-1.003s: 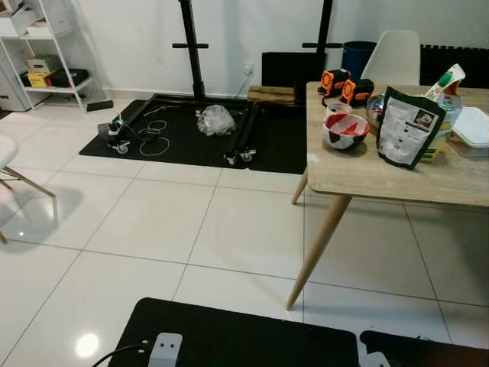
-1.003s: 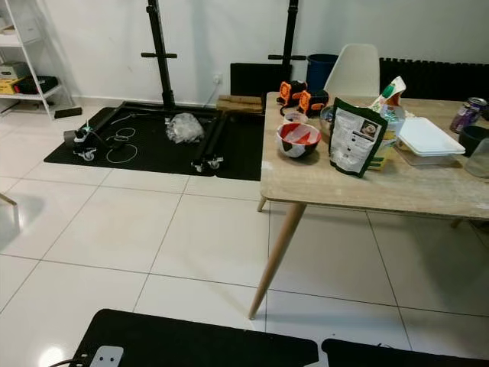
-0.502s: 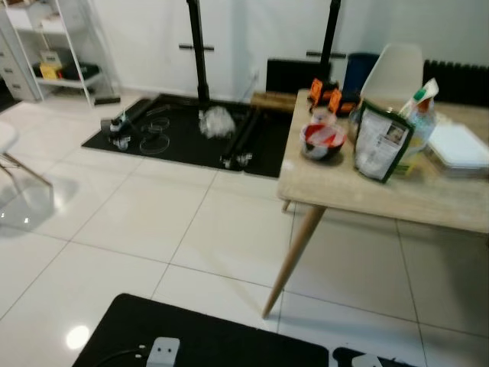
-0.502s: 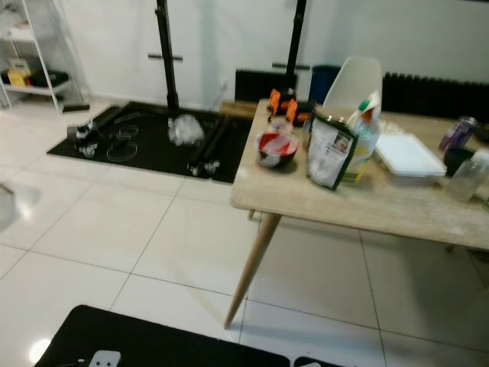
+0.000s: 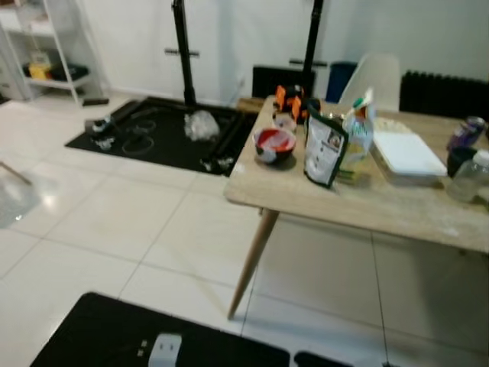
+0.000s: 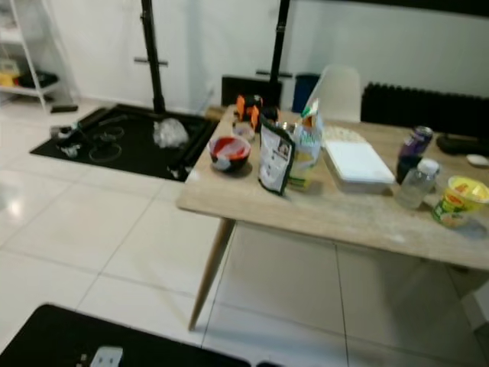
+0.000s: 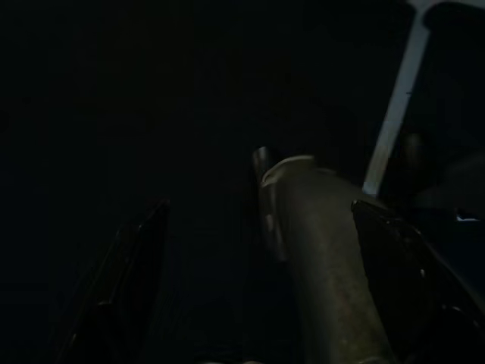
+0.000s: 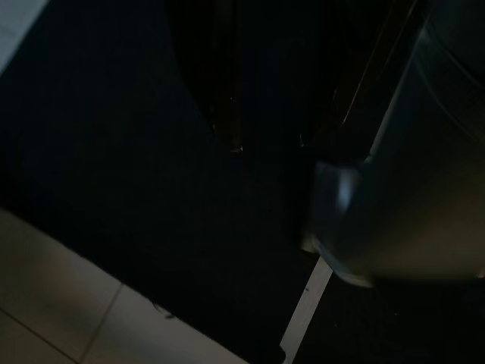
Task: Restocking fridge
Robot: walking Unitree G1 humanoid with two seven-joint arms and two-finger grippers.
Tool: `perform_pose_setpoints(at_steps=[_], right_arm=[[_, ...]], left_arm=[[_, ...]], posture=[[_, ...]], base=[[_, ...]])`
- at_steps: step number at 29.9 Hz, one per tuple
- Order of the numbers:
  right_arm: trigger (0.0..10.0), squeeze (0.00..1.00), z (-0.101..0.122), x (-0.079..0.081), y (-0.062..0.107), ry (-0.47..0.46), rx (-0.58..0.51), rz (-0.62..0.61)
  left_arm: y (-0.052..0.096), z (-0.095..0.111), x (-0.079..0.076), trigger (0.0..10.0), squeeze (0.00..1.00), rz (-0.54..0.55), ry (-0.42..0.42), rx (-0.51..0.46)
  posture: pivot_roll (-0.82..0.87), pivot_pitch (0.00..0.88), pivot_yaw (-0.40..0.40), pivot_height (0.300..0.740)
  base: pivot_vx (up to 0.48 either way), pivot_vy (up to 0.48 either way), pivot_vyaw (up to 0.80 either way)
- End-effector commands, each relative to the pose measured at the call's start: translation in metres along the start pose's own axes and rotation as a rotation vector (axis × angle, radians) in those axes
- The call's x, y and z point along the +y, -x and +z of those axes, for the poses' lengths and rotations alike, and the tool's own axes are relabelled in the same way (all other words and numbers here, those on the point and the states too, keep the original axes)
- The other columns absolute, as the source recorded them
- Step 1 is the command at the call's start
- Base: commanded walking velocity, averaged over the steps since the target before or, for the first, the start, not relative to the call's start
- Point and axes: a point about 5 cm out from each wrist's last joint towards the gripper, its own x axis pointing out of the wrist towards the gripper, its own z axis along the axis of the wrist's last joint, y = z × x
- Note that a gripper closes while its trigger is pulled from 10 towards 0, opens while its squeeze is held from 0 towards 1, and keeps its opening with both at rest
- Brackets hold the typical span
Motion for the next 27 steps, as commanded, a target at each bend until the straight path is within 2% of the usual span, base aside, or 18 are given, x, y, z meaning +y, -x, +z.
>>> perform_pose_setpoints(at_steps=[1, 20, 27], right_arm=[[10.0, 0.00, -0.001, -0.003, 0.000, -0.019, 0.001, -0.015], [10.0, 0.00, 0.000, -0.006, 0.001, -0.017, -0.003, -0.022], [10.0, 0.00, 0.020, -0.016, 0.000, -0.167, -0.094, -0.040]], left_arm=[[0.000, -0.002, 0.001, 10.0, 0.00, 0.010, -0.006, 0.008], [0.001, -0.003, 0.002, 10.0, 0.00, 0.017, -0.004, 0.006], [0.001, -0.004, 0.004, 10.0, 0.00, 0.024, -0.002, 0.006]], posture=[[-0.03, 0.000, -0.001, 0.740], [-0.03, 0.000, -0.004, 0.740], [-0.03, 0.000, -0.003, 0.740]], base=[[0.000, 0.000, 0.00], [0.000, 0.000, 0.00], [0.000, 0.000, 0.00]])
